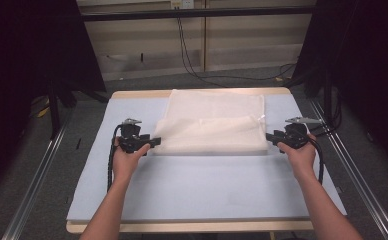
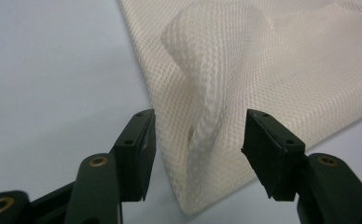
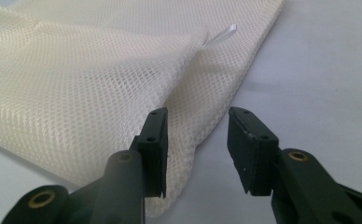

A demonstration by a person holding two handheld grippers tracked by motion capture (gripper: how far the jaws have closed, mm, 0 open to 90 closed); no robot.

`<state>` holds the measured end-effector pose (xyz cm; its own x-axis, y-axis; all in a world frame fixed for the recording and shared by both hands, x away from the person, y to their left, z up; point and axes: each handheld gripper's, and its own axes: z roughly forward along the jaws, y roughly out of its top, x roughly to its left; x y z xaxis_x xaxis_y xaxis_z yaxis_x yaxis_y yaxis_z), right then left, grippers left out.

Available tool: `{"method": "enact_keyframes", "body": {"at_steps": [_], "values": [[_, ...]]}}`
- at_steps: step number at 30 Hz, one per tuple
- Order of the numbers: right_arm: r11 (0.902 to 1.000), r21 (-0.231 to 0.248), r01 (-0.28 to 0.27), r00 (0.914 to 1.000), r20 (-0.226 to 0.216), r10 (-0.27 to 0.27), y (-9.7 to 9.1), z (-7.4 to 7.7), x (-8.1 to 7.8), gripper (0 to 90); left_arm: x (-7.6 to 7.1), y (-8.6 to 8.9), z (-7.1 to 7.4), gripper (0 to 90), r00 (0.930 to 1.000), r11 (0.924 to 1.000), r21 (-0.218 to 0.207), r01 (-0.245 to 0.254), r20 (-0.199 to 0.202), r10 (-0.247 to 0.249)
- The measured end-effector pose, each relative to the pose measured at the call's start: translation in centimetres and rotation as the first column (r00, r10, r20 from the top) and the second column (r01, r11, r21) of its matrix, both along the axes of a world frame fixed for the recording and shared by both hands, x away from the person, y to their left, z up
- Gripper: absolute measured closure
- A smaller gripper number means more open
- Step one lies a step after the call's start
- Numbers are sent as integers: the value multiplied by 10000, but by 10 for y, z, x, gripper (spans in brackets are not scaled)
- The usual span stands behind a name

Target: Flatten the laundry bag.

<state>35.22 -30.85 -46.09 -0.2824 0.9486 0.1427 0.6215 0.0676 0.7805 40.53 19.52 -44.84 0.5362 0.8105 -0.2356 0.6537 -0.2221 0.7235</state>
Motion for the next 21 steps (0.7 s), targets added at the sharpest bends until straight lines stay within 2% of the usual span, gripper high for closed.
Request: {"method": "enact_keyframes", "body": {"at_steps": [2,3,4,6,7,8,9,10,11,14,16,17,18,19,20,21], "values": [[9998,-174,121,9999,-18,-121,0,3,0,583,3,-1,2,455,10000,9999,91,60,13,-61],[9982,-354,478,9989,30,-477,-1,6,-2,577,4,-2,3,490,10000,9999,120,57,64,-58],[9982,-354,478,9989,30,-477,-1,6,-2,577,4,-3,3,490,9999,9997,192,143,57,-144],[9991,-111,419,9991,66,-418,-1,8,-2,567,4,-4,2,528,9998,9997,185,158,80,-160],[9990,172,422,9991,95,-424,0,9,-2,550,4,-6,3,533,9999,10000,48,46,118,-47],[9990,172,422,9991,95,-424,0,9,-2,550,4,-6,3,545,9999,10000,48,46,118,-47],[9968,714,354,9993,52,-358,2,11,-1,519,5,-5,4,562,9997,9997,163,171,156,-174],[9968,714,354,9993,52,-358,2,11,-1,519,5,-7,4,562,9998,10000,32,87,189,-88],[9971,719,240,9996,105,-248,4,12,0,501,5,-7,5,569,9996,9997,140,214,187,-217],[9959,866,-263,9996,147,252,16,13,2,501,4,-11,6,656,9993,9996,-81,262,284,-260],[9946,869,-568,9984,-12,571,20,11,5,511,4,-10,7,704,9987,9989,81,464,231,-465],[9933,890,-742,9971,-78,752,22,10,6,563,3,-9,8,727,9984,9985,-20,544,128,-543],[9933,890,-742,9971,-78,752,22,10,6,563,3,-9,8,757,9984,9985,-20,544,128,-543],[9910,898,-995,9949,-84,1007,24,9,6,603,3,-8,8,757,9979,9979,-40,651,73,-651],[9898,641,-1269,9919,47,1268,26,8,5,763,2,-8,9,778,9976,9975,-155,682,77,-681],[9872,663,-1451,9894,104,1447,26,9,4,830,0,-8,10,796,9965,9965,-78,828,73,-827]]}}
